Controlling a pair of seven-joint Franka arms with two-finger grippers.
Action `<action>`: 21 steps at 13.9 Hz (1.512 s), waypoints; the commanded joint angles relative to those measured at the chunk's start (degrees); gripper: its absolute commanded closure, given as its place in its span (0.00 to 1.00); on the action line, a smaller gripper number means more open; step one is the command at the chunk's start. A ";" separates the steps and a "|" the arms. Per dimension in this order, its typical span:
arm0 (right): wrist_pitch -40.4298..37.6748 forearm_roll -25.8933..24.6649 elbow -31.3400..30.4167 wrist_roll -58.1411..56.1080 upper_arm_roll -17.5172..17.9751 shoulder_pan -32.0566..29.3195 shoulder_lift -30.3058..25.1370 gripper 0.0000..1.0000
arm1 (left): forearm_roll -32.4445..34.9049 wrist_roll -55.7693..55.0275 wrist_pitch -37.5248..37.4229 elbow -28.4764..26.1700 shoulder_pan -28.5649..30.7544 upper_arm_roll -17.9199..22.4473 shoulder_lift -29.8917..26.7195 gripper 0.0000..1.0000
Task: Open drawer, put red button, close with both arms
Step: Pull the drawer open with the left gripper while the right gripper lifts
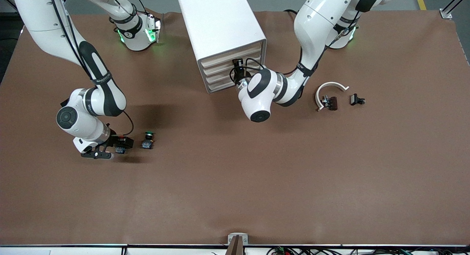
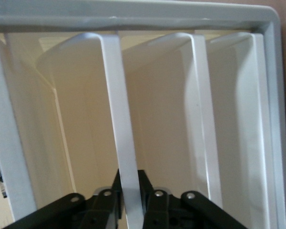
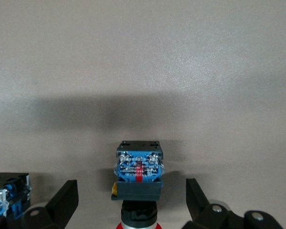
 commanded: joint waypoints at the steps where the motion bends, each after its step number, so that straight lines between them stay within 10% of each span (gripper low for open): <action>1: 0.20 -1.27 0.97 0.65 -0.09 -0.38 0.95 0.24 | -1.04 0.20 -0.36 0.40 0.90 -0.54 0.18 1.00; 4: -0.07 -1.27 1.24 1.17 -0.09 -0.65 0.86 1.00 | -0.95 0.12 -0.18 0.75 1.16 1.21 0.44 1.00; 12: -8.30 -1.01 5.89 5.64 -0.10 -0.39 -2.21 1.00 | -0.25 0.20 1.13 1.36 5.03 3.58 0.88 1.00; 21: -28.70 -0.83 6.60 41.55 0.34 9.88 -16.09 1.00 | -0.25 1.08 1.40 5.05 7.58 5.88 1.41 1.00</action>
